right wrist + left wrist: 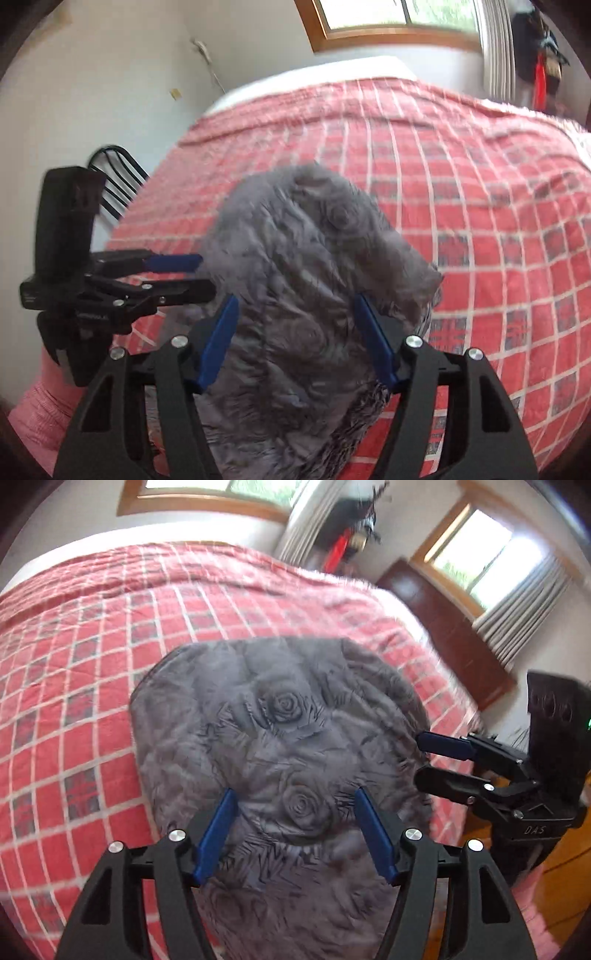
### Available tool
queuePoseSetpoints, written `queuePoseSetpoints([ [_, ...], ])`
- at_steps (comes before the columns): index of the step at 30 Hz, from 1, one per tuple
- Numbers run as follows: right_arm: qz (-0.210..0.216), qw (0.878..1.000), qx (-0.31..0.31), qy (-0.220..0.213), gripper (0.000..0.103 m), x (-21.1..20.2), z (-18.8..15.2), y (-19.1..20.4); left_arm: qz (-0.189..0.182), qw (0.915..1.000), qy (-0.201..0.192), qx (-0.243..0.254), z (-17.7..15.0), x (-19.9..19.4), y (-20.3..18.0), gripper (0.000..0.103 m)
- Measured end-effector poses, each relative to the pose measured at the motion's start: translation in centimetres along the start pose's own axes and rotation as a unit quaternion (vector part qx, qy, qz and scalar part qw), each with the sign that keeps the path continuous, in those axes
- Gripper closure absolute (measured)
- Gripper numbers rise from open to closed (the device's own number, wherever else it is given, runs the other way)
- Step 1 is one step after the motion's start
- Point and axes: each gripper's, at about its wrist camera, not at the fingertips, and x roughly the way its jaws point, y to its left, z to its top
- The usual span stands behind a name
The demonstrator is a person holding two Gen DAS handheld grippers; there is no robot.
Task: Fold large clothes
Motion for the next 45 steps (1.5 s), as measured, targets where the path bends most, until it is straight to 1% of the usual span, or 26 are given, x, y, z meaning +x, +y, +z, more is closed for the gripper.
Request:
queuePoseSetpoints([
  [1,-0.016,1.000,0.001,0.019,0.037,1.1,-0.2,-0.3,0.008,0.9999,0.010,0.009,0.1,0.8,0.0,0.036],
  [2,-0.019,0.999,0.010,0.033,0.032,2.5,-0.4,-0.9,0.010,0.9997,0.019,0.014,0.1,1.5,0.1,0.035],
  [4,-0.009,0.998,0.030,0.046,0.028,4.6,-0.9,-2.3,0.019,0.9991,0.031,0.021,0.0,2.8,0.4,0.034],
  [5,0.004,0.998,0.043,0.049,0.028,5.5,-1.4,-3.1,0.021,0.9990,0.033,0.022,-0.1,3.5,0.6,0.034],
  [7,0.016,0.997,0.060,0.056,0.027,6.2,-2.0,-4.1,0.021,0.9991,0.031,0.019,-0.3,4.4,1.0,0.033],
  [9,0.012,0.997,0.059,0.055,0.028,6.3,-2.2,-4.1,0.025,0.9991,0.028,0.020,-0.5,4.6,1.0,0.032],
  [11,0.008,0.997,0.058,0.053,0.028,6.0,-2.0,-3.8,0.029,0.9991,0.025,0.015,-0.6,4.1,0.9,0.032],
  [13,0.012,0.997,0.057,0.048,0.028,4.8,-1.6,-3.4,0.042,0.9989,0.017,0.013,-0.9,2.7,0.4,0.032],
  [14,0.013,0.998,0.052,0.039,0.028,3.7,-1.8,-3.2,0.053,0.9984,0.008,0.015,-1.2,1.7,0.1,0.032],
  [15,0.013,0.998,0.051,0.033,0.027,2.9,-1.6,-3.1,0.068,0.9975,-0.002,0.019,-1.5,0.6,0.0,0.032],
  [17,0.011,0.998,0.056,0.028,0.020,1.4,-2.2,-3.4,0.087,0.9959,-0.010,0.023,-2.1,-0.7,0.2,0.032],
  [19,0.010,0.997,0.062,0.036,0.018,0.9,-2.4,-3.5,0.106,0.9941,-0.012,0.018,-2.8,-1.9,0.5,0.032],
  [21,0.011,0.996,0.068,0.049,0.013,0.7,-2.9,-3.8,0.115,0.9932,-0.010,0.015,-3.3,-2.6,0.9,0.032],
  [25,0.029,0.992,0.099,0.075,0.011,1.4,-3.4,-4.4,0.109,0.9940,0.001,0.012,-4.1,-3.0,1.5,0.031],
  [26,0.039,0.990,0.110,0.082,0.011,1.6,-3.6,-4.7,0.103,0.9946,0.004,0.010,-4.4,-3.1,1.7,0.030],
  [29,0.090,0.981,0.139,0.104,0.008,2.2,-4.4,-5.4,0.076,0.9970,0.011,0.001,-5.1,-2.9,2.5,0.027],
  [31,0.109,0.976,0.148,0.113,0.004,3.1,-5.0,-5.7,0.050,0.9985,0.013,-0.015,-5.7,-2.6,3.2,0.025],
  [33,0.124,0.973,0.158,0.116,0.003,3.9,-5.4,-6.0,0.027,0.9991,0.015,-0.030,-5.9,-2.2,4.0,0.022],
  [34,0.137,0.970,0.167,0.116,0.003,4.3,-5.6,-6.4,0.007,0.9990,0.017,-0.041,-6.0,-1.9,4.6,0.021],
  [36,0.152,0.965,0.178,0.116,0.003,4.7,-5.9,-6.7,-0.033,0.9971,0.026,-0.065,-6.2,-1.1,5.7,0.016],
  [38,0.166,0.963,0.181,0.115,0.002,5.1,-6.1,-7.1,-0.081,0.9907,0.041,-0.101,-6.5,0.2,7.5,0.014],
  [39,0.175,0.961,0.183,0.112,0.002,5.3,-6.2,-7.3,-0.116,0.9837,0.049,-0.128,-6.8,0.9,8.5,0.014],
  [41,0.186,0.959,0.186,0.107,0.002,5.6,-6.3,-7.4,-0.162,0.9723,0.059,-0.157,-7.1,1.9,9.5,0.014],
  [42,0.190,0.958,0.187,0.105,0.002,5.6,-6.4,-7.8,-0.188,0.9652,0.064,-0.170,-7.3,2.5,9.9,0.014],
  [44,0.201,0.956,0.191,0.098,0.002,5.6,-6.6,-8.3,-0.211,0.9587,0.063,-0.180,-7.4,3.1,10.1,0.014],
  [45,0.204,0.956,0.190,0.095,0.002,5.7,-6.7,-8.5,-0.217,0.9574,0.060,-0.180,-7.5,3.4,10.0,0.013],
])
